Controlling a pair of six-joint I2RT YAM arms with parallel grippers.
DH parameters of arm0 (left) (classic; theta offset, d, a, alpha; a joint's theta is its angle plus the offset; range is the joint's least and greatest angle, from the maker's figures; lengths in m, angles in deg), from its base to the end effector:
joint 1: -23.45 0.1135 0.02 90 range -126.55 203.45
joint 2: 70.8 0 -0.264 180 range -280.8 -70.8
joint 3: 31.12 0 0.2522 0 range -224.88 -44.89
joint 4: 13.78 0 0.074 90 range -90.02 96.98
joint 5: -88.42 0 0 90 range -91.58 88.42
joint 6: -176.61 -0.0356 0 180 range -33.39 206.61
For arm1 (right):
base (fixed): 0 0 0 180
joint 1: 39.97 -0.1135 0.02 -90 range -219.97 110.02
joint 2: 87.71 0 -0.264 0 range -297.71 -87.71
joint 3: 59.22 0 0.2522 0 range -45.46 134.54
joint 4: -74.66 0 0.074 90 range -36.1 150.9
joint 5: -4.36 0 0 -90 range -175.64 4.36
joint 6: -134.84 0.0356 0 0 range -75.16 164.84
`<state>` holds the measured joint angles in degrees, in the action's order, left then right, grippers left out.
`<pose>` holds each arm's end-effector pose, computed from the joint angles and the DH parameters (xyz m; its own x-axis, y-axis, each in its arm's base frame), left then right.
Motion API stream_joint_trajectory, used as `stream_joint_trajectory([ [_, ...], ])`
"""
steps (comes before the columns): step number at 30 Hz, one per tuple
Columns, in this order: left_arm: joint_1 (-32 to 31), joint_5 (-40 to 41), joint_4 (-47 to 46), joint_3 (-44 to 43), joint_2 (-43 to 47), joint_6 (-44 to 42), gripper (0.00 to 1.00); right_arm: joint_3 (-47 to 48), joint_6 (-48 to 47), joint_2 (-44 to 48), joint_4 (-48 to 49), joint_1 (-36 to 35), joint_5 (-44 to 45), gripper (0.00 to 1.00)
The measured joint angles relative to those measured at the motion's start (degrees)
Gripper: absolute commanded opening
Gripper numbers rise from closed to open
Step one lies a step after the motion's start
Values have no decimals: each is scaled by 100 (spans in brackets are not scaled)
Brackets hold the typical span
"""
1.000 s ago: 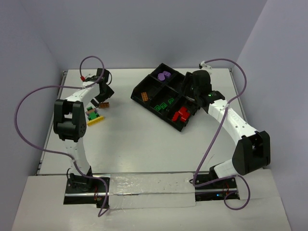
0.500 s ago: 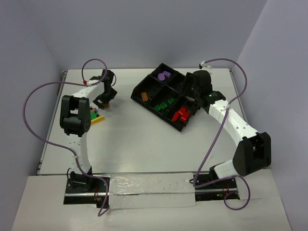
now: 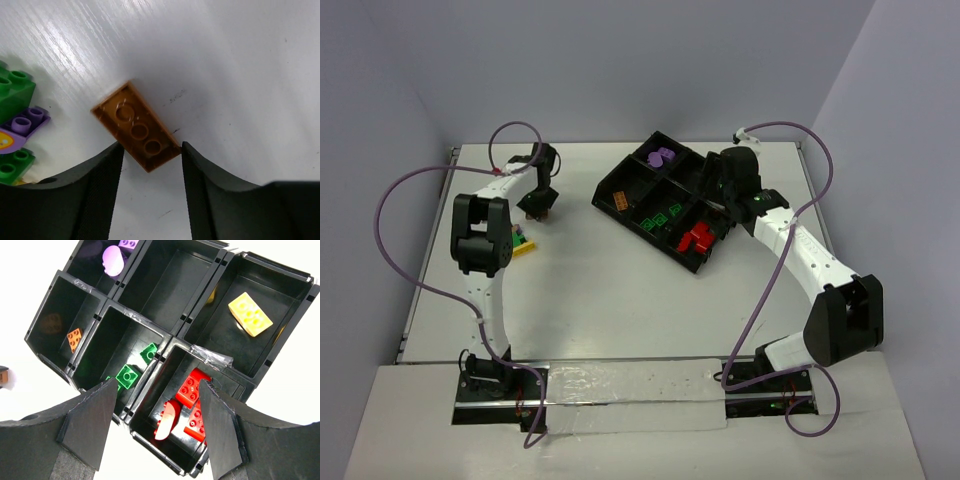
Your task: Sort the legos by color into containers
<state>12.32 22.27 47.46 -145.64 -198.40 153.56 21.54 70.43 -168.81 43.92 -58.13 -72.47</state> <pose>0.4497 -0.0738 0.1630 -0.4337 -0.7724 -0.4640 -0.8421 0.5306 -0.0963 0.3108 0.0934 0.3167 -0.4934 0.2808 -0.8232 0.1054 0.9588 0.2638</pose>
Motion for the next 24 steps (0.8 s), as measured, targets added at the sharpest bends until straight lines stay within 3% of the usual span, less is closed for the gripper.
stream_joint_trajectory([
  [4, 5, -19, -28, -4, -4, -141, 46, 0, 2, 0, -20, 0, -9, 73],
  [13, -66, -5, -139, 9, -3, -601, 44, 0, 6, 0, -23, -53, -23, 73],
  [24, -593, 87, -239, 474, 339, -1326, 37, 0, 9, 8, -38, -133, -5, 73],
])
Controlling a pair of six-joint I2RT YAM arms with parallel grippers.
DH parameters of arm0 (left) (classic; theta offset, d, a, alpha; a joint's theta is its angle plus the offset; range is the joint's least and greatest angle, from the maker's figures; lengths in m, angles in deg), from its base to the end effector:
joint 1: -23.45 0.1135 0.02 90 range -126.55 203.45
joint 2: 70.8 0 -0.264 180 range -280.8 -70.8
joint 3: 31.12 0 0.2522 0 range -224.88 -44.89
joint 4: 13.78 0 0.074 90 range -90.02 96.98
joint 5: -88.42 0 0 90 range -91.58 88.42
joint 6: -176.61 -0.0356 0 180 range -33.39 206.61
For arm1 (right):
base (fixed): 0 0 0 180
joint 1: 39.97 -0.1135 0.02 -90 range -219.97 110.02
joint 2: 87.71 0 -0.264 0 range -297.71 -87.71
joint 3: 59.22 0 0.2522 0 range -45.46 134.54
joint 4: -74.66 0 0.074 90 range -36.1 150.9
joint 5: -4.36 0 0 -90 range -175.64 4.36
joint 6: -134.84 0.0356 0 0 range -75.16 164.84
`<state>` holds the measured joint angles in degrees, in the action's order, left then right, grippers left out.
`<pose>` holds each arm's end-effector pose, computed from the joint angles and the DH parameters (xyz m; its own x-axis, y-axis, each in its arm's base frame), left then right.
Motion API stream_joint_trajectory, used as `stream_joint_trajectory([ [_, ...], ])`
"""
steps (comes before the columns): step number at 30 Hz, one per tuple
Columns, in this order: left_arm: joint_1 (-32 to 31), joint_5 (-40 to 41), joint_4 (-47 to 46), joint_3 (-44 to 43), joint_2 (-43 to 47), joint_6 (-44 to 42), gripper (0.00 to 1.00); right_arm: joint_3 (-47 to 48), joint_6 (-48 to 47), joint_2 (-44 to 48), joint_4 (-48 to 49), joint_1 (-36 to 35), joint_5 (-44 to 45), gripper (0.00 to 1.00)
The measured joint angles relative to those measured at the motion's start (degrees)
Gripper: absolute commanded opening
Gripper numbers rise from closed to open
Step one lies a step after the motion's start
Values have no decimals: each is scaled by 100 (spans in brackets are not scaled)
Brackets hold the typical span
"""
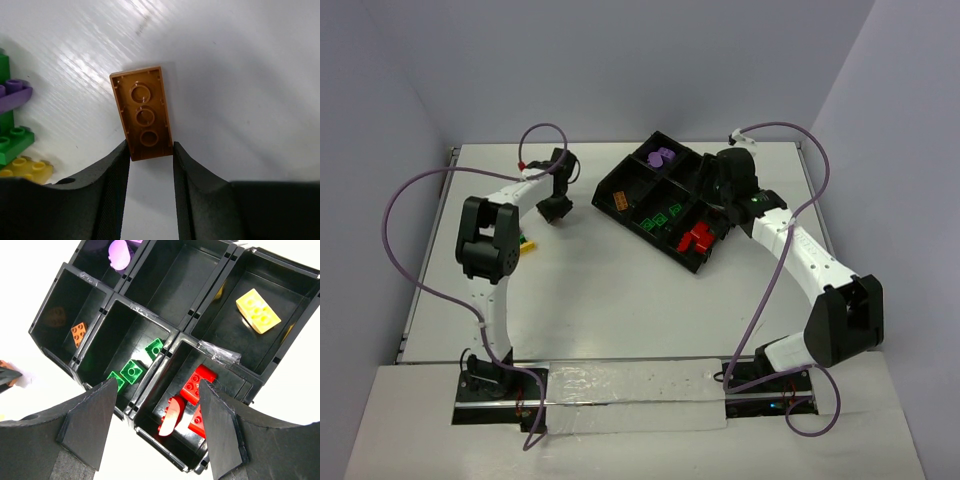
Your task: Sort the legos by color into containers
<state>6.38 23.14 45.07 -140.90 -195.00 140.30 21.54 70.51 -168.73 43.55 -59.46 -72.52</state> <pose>0.4281 -0.1159 0.1672 -0.6642 -0.5617 -0.4932 -0.6480 0.7616 0.0052 0.3079 0.1004 0.3165 -0.5039 0.2692 -0.8207 0.0844 0.9610 0.2634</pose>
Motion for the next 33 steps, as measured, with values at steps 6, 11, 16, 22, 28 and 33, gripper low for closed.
stream_joint_trajectory([
  [6, -419, 43, -160, 98, 454, -636, 37, -80, 19, 160, -34, -3, 28, 73],
  [11, -719, -70, -533, 428, 1201, -1099, 37, -109, 22, 258, -49, -5, 70, 73],
  [16, -1010, -270, -825, 235, 1406, -1563, 38, -124, 25, 299, -49, -5, 110, 73],
  [22, -1508, -606, -930, -599, 1002, -1913, 41, -227, 42, 362, -77, -5, 127, 73],
  [28, -1622, -917, -952, -1245, 499, -2156, 77, -344, 42, 405, -95, -5, 153, 73],
  [33, -1610, -1082, -875, -1820, -62, -2245, 99, -354, 39, 405, -116, -5, 201, 73],
])
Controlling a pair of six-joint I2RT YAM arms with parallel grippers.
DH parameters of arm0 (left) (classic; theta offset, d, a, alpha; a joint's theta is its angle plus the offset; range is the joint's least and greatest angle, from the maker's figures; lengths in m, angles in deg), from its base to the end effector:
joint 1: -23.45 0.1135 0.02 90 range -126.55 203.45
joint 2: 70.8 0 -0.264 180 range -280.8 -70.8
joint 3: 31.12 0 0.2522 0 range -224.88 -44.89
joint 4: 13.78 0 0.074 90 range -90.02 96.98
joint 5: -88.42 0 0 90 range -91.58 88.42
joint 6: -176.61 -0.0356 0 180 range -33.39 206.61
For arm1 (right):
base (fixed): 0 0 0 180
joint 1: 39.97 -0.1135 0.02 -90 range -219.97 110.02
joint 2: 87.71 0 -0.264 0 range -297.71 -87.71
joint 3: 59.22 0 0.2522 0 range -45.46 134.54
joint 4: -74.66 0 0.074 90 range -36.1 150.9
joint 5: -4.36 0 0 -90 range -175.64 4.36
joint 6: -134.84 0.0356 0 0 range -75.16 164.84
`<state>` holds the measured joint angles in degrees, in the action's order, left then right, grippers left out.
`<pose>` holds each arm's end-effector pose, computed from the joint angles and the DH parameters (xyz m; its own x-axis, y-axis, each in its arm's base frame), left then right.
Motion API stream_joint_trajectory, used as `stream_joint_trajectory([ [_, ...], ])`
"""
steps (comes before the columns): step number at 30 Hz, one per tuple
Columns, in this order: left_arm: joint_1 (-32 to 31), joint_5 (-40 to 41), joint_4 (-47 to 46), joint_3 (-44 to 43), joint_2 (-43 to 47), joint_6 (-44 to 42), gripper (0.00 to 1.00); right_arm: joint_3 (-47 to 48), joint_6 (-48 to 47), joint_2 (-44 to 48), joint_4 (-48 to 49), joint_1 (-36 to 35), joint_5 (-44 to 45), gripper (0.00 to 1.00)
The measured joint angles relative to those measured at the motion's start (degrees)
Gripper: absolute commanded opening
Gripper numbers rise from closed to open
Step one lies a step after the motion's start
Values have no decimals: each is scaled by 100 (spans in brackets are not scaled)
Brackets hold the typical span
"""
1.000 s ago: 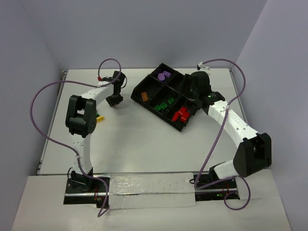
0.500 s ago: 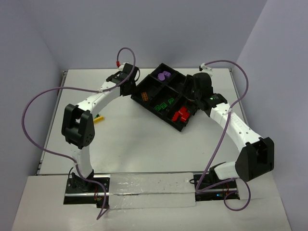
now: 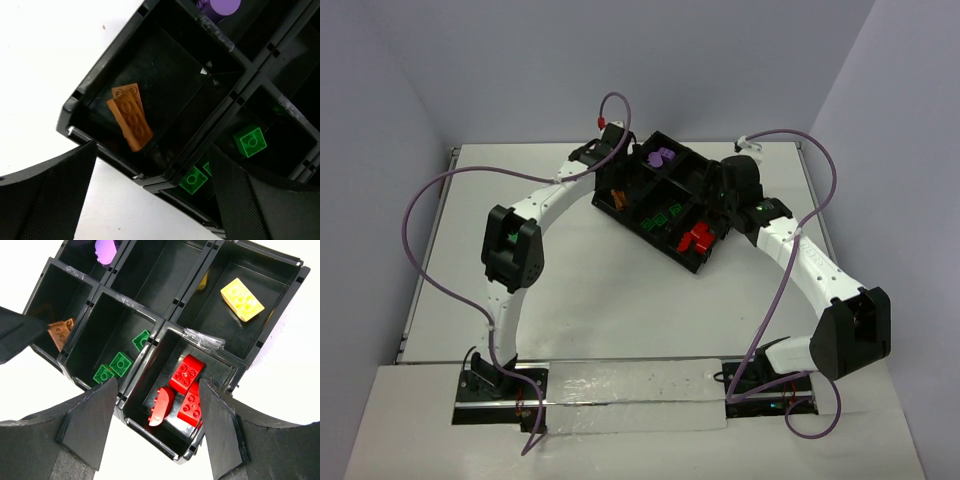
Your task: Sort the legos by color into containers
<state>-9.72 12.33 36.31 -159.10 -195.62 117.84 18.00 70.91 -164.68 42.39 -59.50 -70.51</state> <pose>0.4204 -0.2646 0.2648 -0.7270 -0.1261 -0.6750 0.0196 0.9788 -0.2039 0.2901 0.0931 0.3143 -0.4990 0.2731 -0.8224 0.1171 0.9616 0.2483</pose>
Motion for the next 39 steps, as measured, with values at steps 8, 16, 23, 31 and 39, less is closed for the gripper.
stream_joint_trajectory([
  [8, 12, 41, 159, 101, 17, -16, 94, -6, 0, 10, -16, 0, 64, 73],
  [16, 813, 579, 230, 2661, 2608, 380, 84, -89, 2, 176, 21, 0, 28, 73],
  [23, 2707, 952, 285, 4620, 4219, 1129, 91, -124, 29, 184, 119, -38, -155, 73],
  [31, 2885, 883, 349, 4915, 3461, 1089, 89, -122, 109, 159, 181, -125, -292, 73],
  [39, 2900, 829, 347, 4542, 2884, 829, 81, -122, 133, 112, 206, -141, -352, 73],
])
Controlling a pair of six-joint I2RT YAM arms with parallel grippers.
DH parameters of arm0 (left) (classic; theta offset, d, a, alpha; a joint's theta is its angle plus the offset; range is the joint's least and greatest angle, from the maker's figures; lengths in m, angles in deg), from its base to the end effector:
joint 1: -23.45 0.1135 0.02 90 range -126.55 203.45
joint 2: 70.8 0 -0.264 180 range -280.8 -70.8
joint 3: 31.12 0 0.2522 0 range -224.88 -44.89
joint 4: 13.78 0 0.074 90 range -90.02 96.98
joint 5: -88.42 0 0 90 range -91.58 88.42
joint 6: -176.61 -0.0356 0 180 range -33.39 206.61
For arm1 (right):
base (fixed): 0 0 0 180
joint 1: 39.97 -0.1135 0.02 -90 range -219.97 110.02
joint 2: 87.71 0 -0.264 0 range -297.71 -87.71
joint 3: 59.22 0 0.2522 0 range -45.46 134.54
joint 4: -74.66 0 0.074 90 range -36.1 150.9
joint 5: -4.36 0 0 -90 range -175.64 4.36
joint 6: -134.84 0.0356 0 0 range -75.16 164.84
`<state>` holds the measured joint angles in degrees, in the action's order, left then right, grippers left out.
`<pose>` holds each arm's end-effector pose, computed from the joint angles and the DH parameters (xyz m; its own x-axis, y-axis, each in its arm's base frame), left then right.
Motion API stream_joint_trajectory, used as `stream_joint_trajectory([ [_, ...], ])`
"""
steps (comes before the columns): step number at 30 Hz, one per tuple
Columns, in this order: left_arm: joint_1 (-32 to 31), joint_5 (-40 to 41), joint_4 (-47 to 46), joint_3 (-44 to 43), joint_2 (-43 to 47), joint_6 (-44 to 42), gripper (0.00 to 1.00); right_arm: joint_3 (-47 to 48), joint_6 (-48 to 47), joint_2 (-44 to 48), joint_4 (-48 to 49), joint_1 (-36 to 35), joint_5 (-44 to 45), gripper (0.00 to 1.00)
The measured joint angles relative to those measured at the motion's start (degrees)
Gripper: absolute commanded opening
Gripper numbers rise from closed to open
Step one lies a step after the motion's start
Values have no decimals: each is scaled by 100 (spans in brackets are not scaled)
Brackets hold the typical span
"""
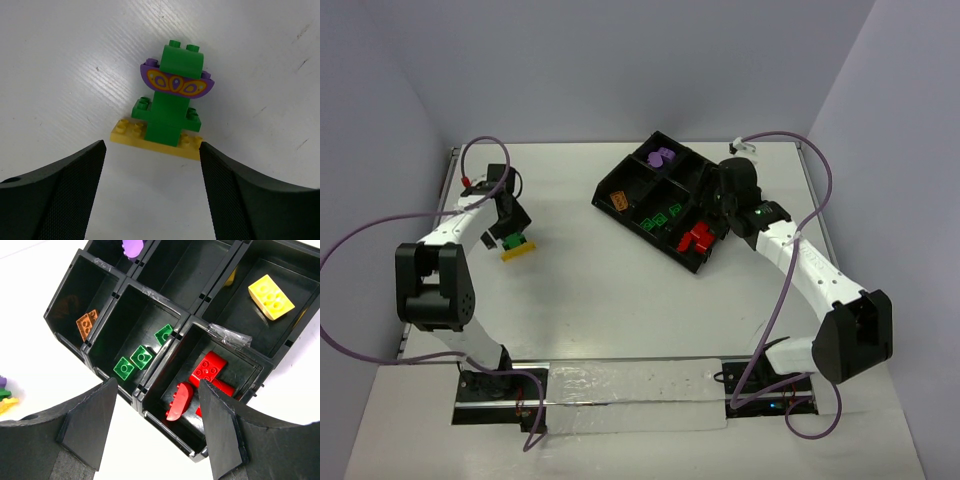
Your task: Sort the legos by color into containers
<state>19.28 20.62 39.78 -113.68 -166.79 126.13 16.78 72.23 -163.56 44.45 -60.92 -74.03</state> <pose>0.3348 -0.0109 0.2190 -0.6573 -0.5428 -0.5228 -0.6459 0.7632 0.0195 0.2845 0.1013 0.3156 -0.5016 0.2905 -0.8149 0.0487 0.9499 0.3087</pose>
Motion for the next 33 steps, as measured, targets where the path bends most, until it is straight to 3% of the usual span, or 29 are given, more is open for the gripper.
stream_joint_trajectory([
  [16, 5, -19, 0, -56, -378, -112, 61, -2, 42, -14, 51, -7, -47, 73],
  [21, 5, -96, -35, -5, -376, -108, 61, -2, 60, -14, 56, -7, -87, 73],
  [27, 5, -168, -47, -2, -377, -113, 69, -2, 90, -14, 58, -9, -127, 73],
  [33, 5, -252, -71, -2, -378, -113, 63, -2, 110, -14, 58, -9, -139, 73],
])
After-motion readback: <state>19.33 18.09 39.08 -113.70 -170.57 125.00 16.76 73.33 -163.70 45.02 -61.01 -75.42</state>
